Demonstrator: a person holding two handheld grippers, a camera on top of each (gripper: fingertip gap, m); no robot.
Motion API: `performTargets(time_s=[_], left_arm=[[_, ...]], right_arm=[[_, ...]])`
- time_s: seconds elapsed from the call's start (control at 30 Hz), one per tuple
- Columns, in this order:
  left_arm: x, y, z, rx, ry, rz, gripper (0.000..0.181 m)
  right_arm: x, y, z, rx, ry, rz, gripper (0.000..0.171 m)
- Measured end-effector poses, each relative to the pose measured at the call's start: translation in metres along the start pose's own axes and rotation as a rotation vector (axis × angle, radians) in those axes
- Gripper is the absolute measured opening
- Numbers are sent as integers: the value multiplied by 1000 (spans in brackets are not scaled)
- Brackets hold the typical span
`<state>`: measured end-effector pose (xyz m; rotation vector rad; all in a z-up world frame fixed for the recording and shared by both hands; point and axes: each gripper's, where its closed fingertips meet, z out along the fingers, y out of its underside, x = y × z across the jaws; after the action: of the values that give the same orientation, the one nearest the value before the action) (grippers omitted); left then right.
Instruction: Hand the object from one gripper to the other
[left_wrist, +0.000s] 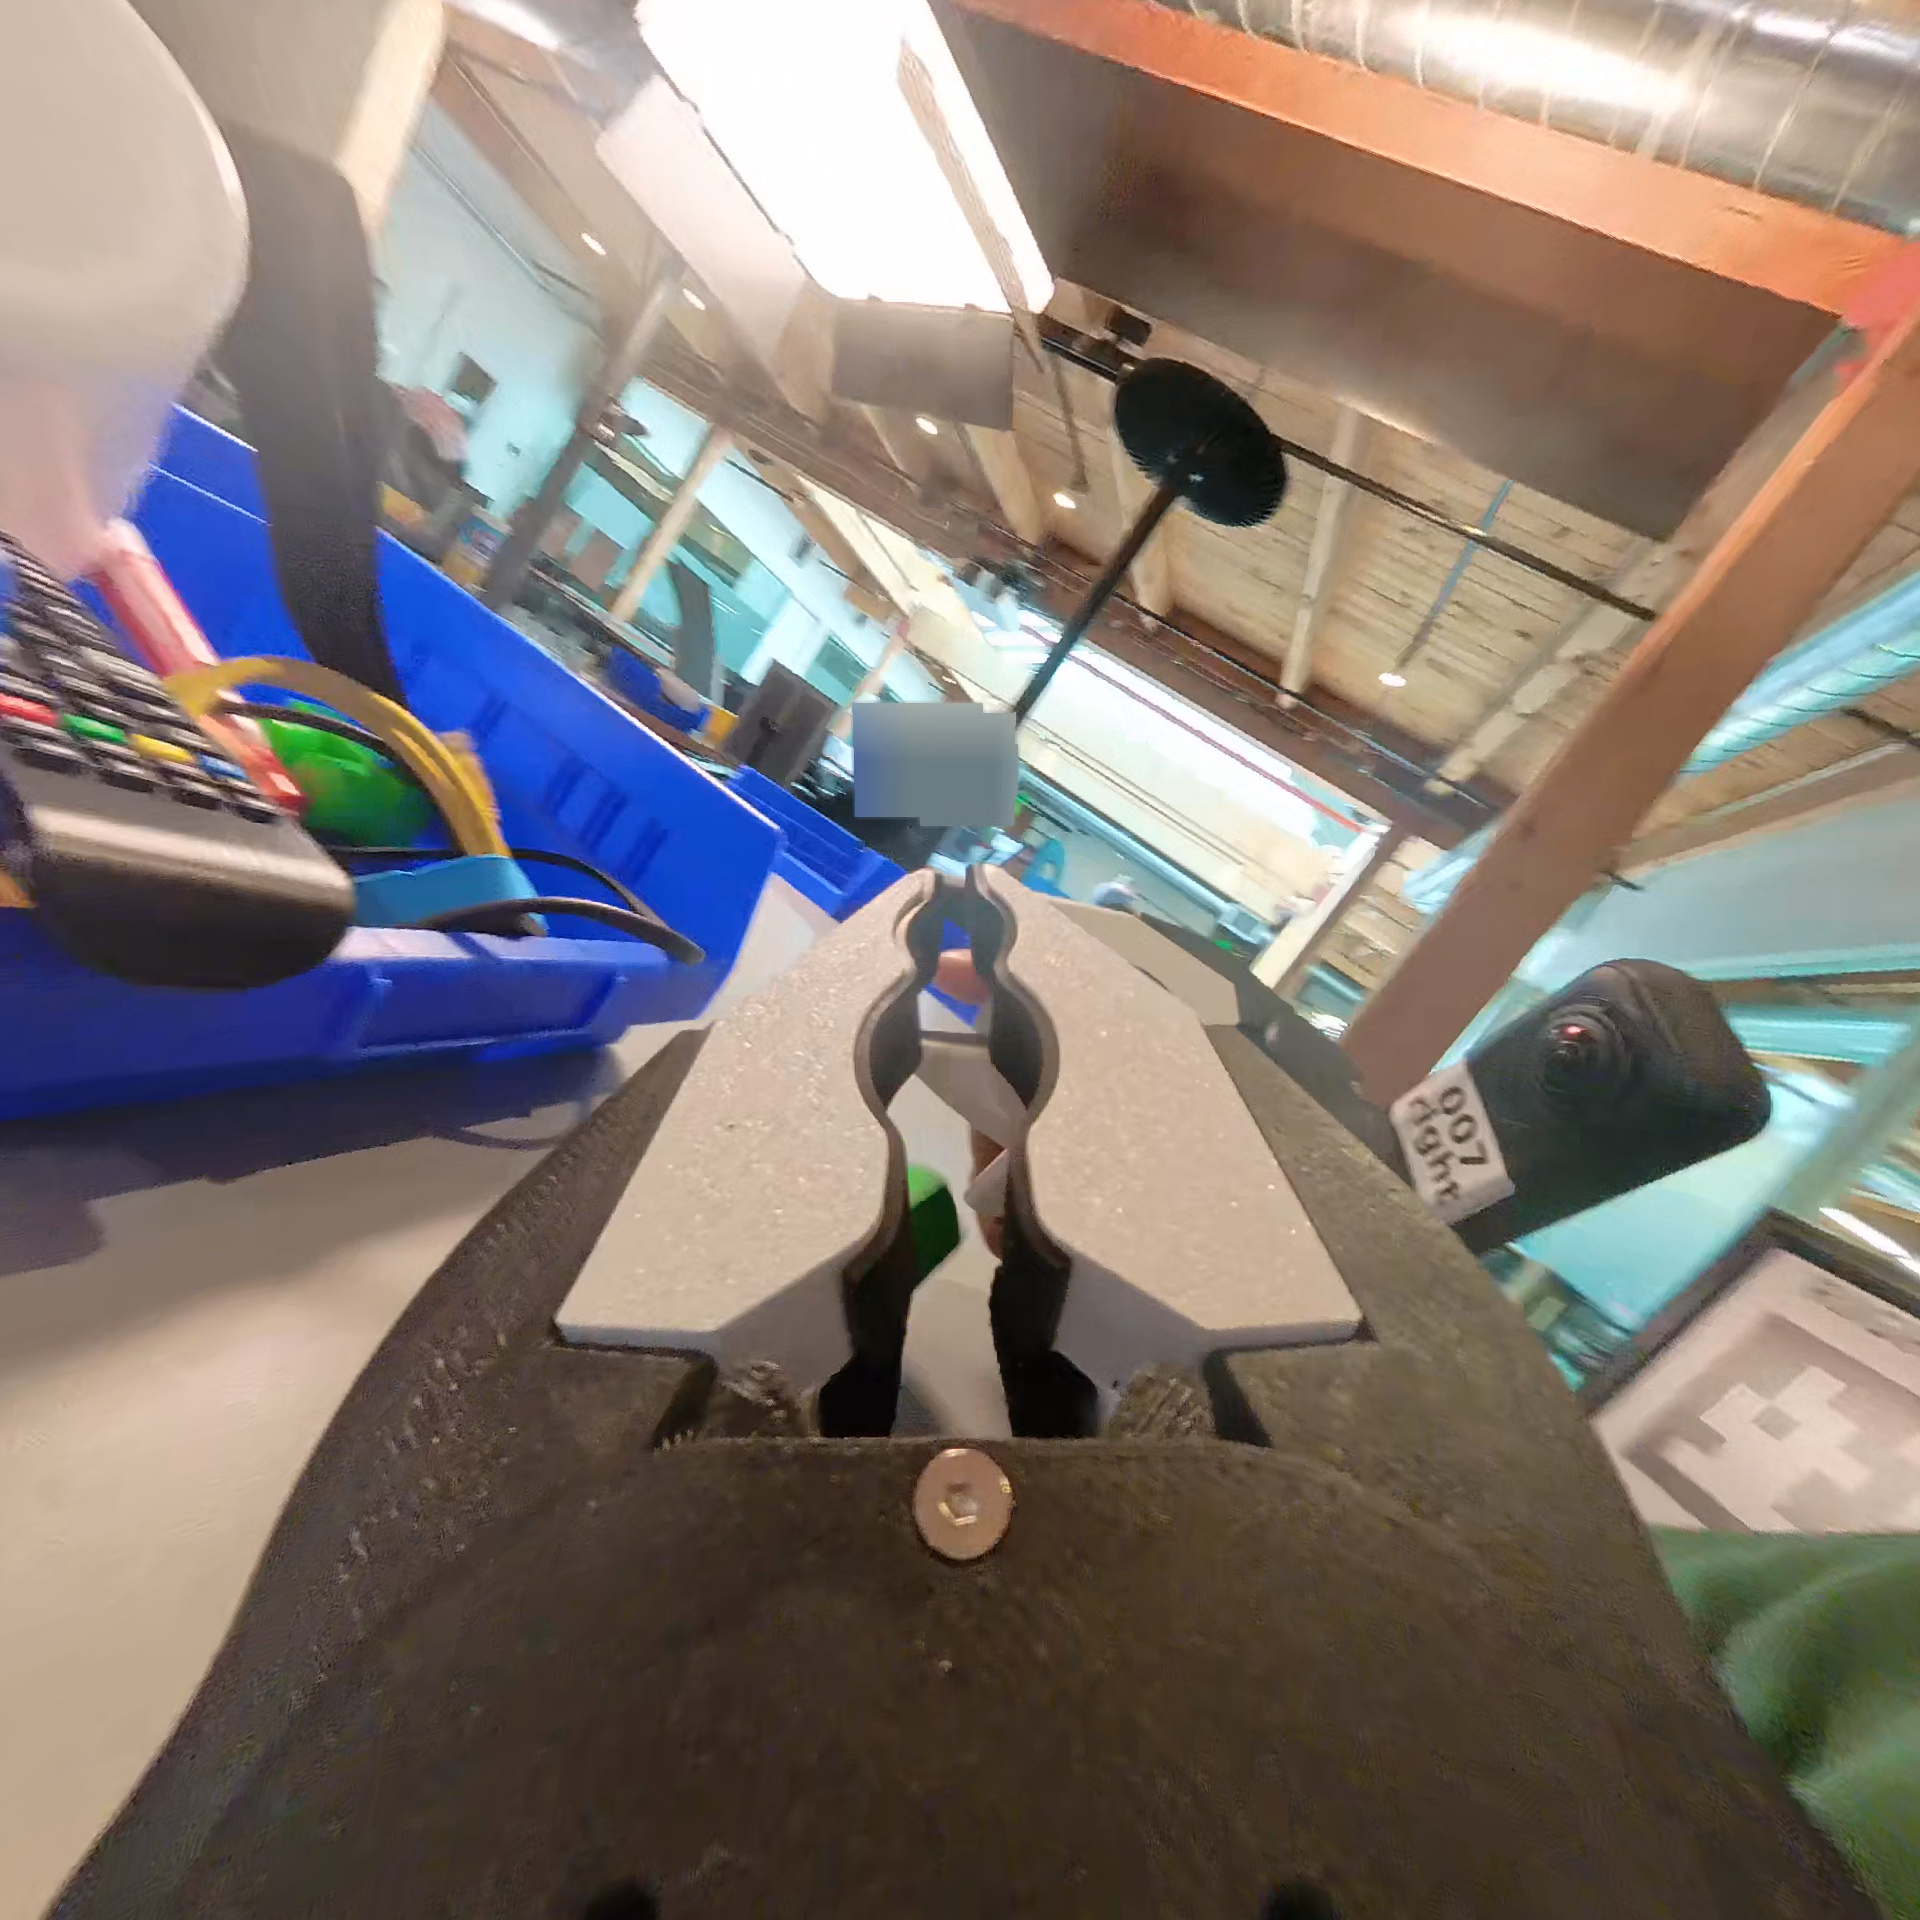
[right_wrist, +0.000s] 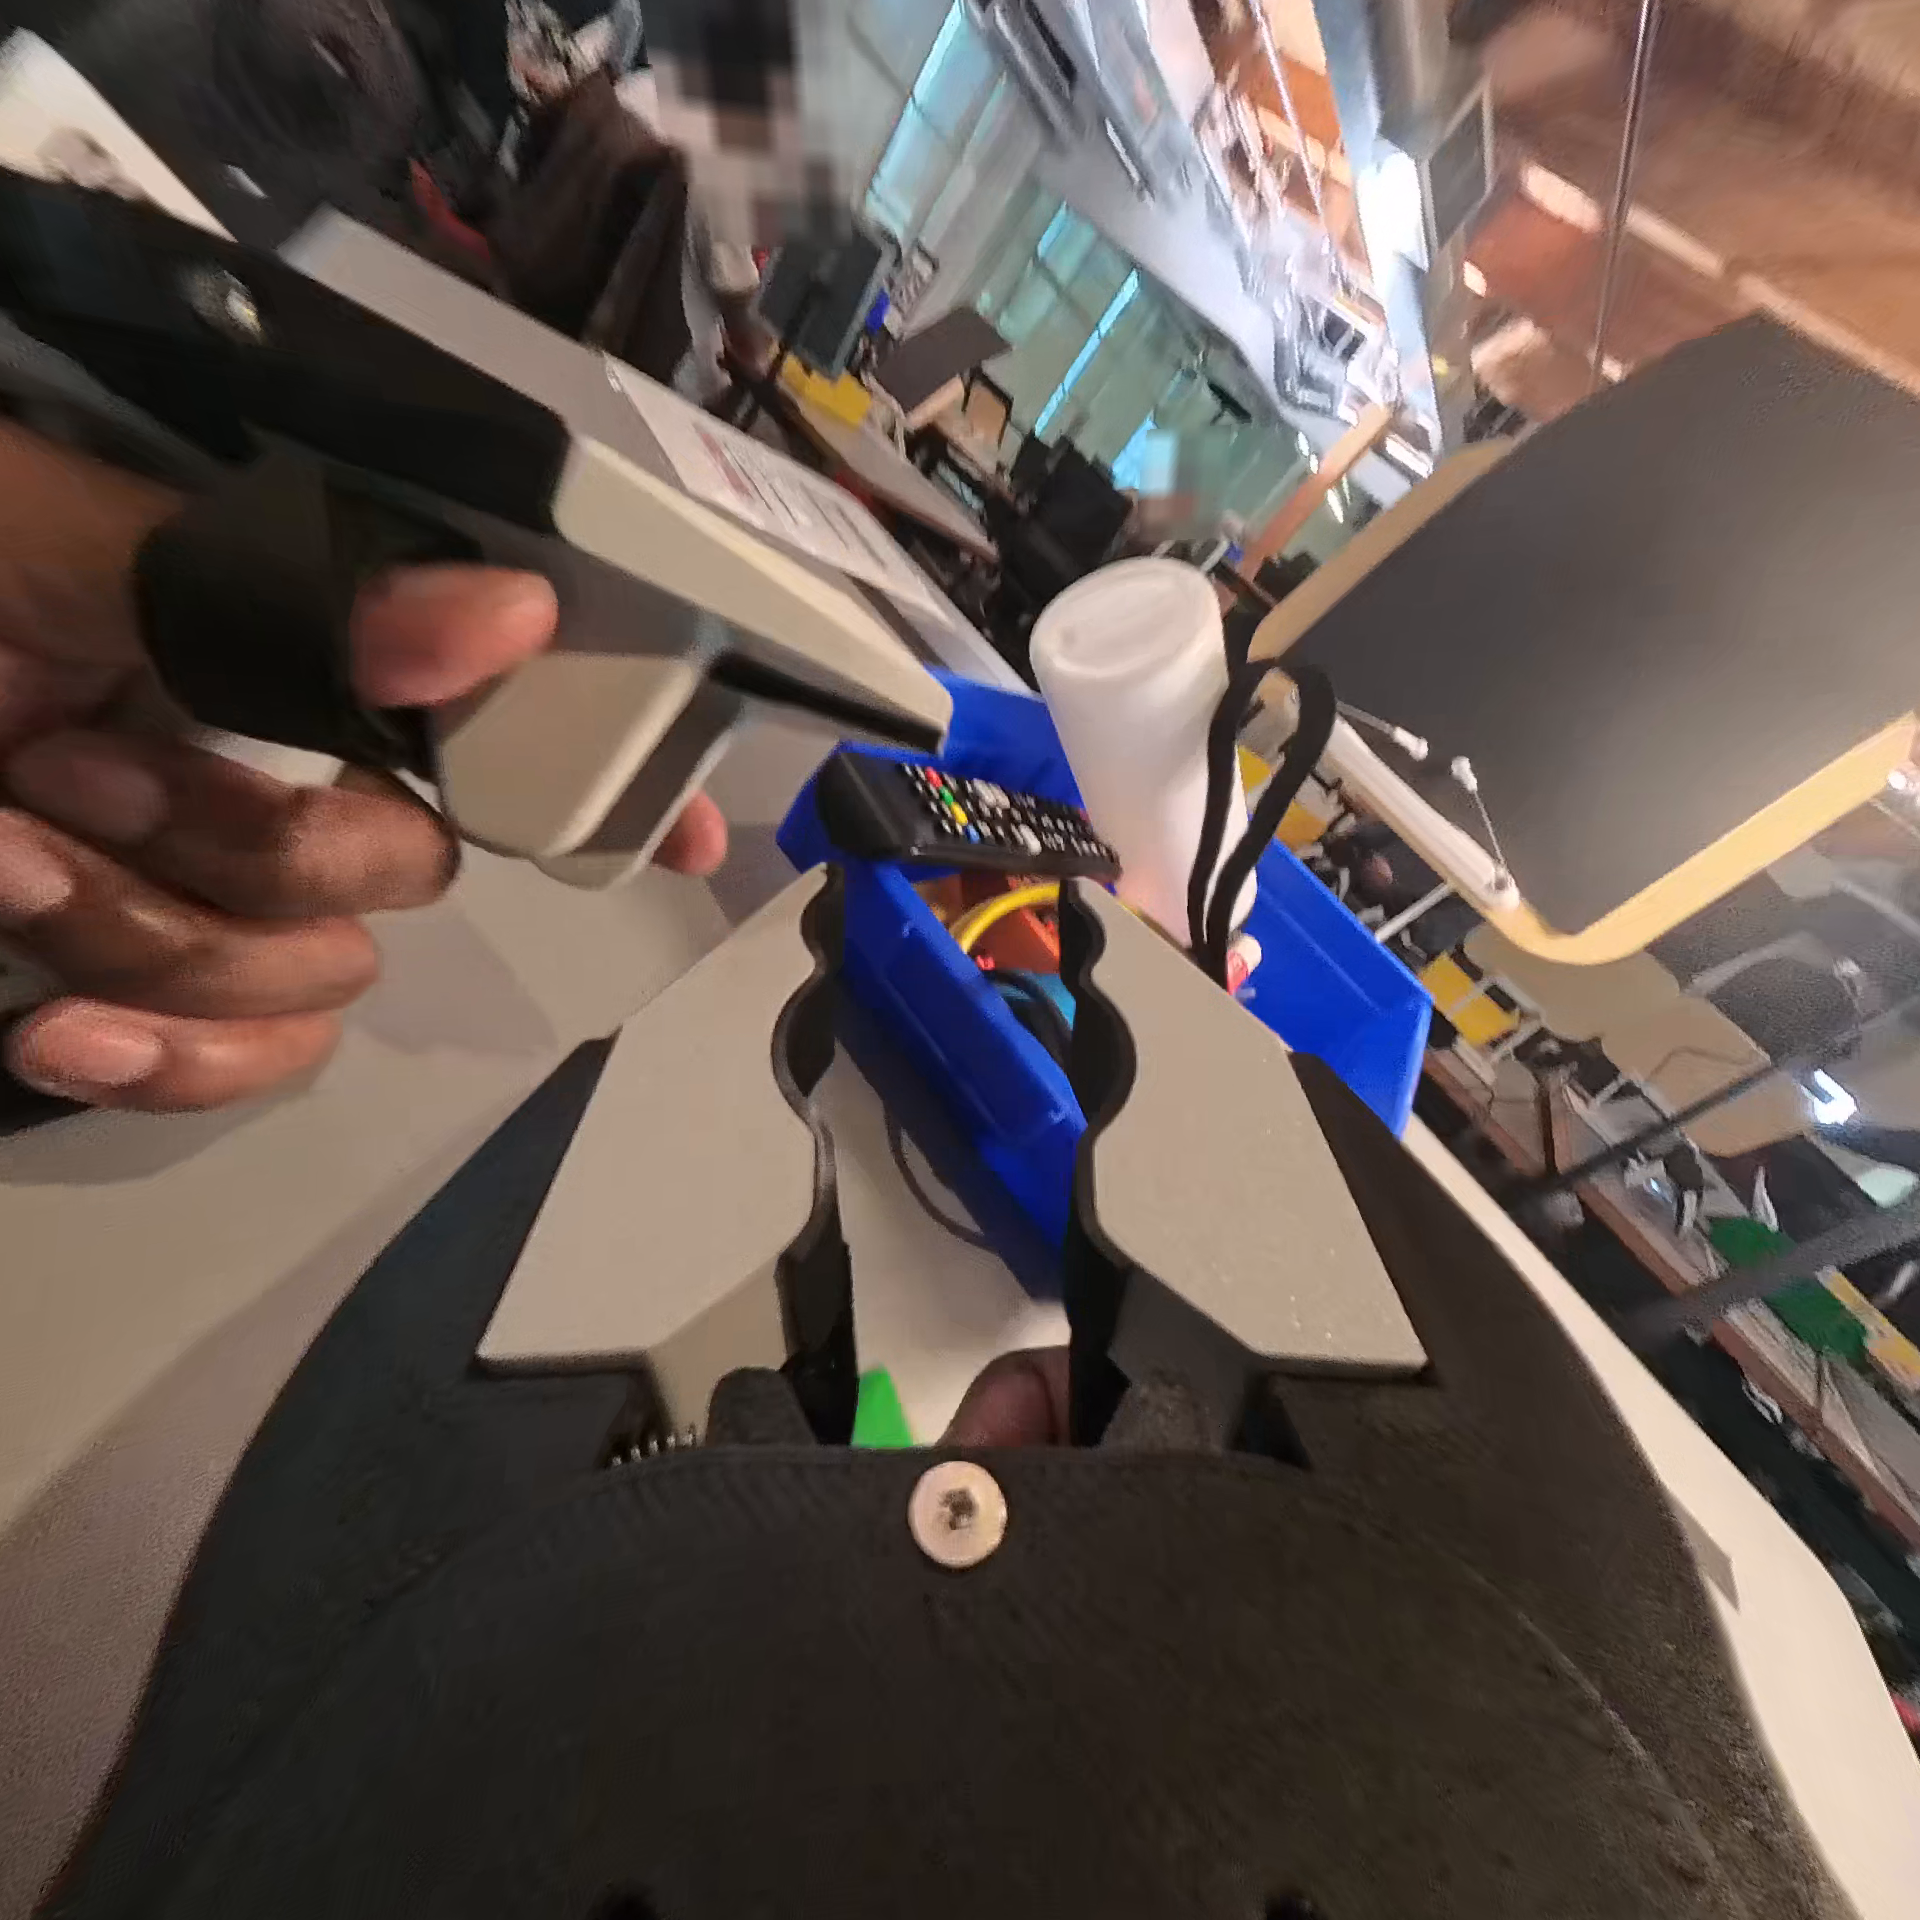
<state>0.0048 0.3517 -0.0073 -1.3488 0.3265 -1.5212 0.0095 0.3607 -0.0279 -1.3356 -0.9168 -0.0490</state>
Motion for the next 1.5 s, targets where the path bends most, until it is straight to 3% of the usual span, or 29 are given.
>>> performTargets(time_s=[0.2, 0.37, 0.5, 0.7, 0.9, 1.0, 1.13, 1.33, 1.5], left_arm=[[-9, -4, -4, 15, -181, 253, 10], [-10, -2, -2, -4, -155, 205, 14], [-10, 0, -1, -15, -154, 203, 17], [-10, 3, 0, -35, -152, 205, 22], [-7, 8, 3, -63, -131, 196, 24], [-5, 11, 4, -75, -125, 198, 24], [-5, 15, 5, -103, -126, 194, 25], [-10, 50, 15, -331, -126, 106, 46], [-15, 58, 16, -380, -149, 87, 50]], right_arm=[[14, 27, 5, -134, 66, 31, 41], [38, 29, -5, -97, 43, 211, 41], [71, 59, -21, -168, 39, 354, 41], [28, 103, -43, -347, -336, 397, 49], [4, 119, -43, -450, -398, 314, 48], [-1, 133, -41, -522, -374, 219, 32], [-1, 123, -34, -474, -334, 109, 31], [-12, 87, -22, -306, -283, -101, 30], [-23, 63, -18, -203, -275, -141, 30]])
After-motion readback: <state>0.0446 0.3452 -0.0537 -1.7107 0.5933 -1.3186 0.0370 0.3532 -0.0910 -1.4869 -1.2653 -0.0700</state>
